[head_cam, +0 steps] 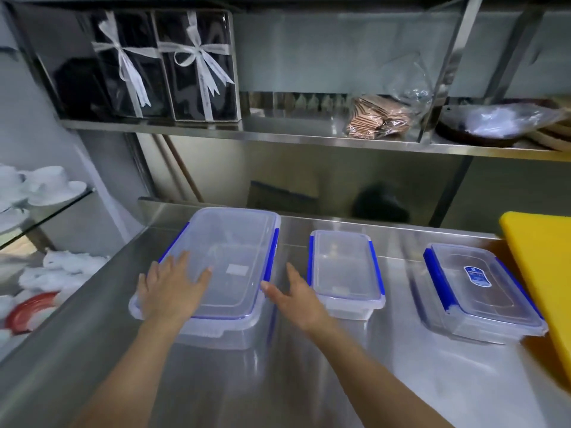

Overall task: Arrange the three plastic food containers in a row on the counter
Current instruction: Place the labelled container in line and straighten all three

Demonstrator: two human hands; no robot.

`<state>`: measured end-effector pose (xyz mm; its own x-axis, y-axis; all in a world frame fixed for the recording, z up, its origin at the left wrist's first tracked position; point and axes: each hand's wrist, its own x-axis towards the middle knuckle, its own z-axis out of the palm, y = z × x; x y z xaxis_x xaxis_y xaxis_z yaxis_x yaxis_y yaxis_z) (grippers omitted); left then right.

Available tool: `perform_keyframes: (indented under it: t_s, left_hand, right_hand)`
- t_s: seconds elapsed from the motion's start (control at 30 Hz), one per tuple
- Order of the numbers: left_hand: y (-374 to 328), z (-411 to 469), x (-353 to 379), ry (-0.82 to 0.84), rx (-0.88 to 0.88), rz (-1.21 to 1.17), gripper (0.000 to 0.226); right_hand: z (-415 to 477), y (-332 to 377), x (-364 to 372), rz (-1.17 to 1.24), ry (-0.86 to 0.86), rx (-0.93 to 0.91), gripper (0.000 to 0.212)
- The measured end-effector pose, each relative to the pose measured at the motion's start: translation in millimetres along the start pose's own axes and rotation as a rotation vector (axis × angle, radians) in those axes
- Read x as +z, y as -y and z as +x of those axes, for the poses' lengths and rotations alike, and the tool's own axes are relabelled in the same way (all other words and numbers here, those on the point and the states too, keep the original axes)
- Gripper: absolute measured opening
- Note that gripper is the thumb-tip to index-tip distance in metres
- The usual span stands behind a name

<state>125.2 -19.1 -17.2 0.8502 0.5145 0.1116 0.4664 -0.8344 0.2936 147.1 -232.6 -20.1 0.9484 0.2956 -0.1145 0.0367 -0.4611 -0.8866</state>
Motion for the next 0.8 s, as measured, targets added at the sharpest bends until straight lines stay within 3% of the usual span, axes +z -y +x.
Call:
perform_keyframes:
  t_s: [0.17,0.67,0.8]
  left_hand:
    - [34,-1,10,0.096,-0.045,0.003,0.072]
    - [52,6,14,-0.014,-0.008,-0.021,0.064]
    - [49,5,10,0.029,0.001,0.006,0.064]
  right_hand:
    - [3,13,41,0.058,0.059,-0.032,0.074]
    - [12,20,71,-0.058,-0.03,-0.06,0.064]
    - [12,21,68,-0.103,0.017,-0.008,0.068]
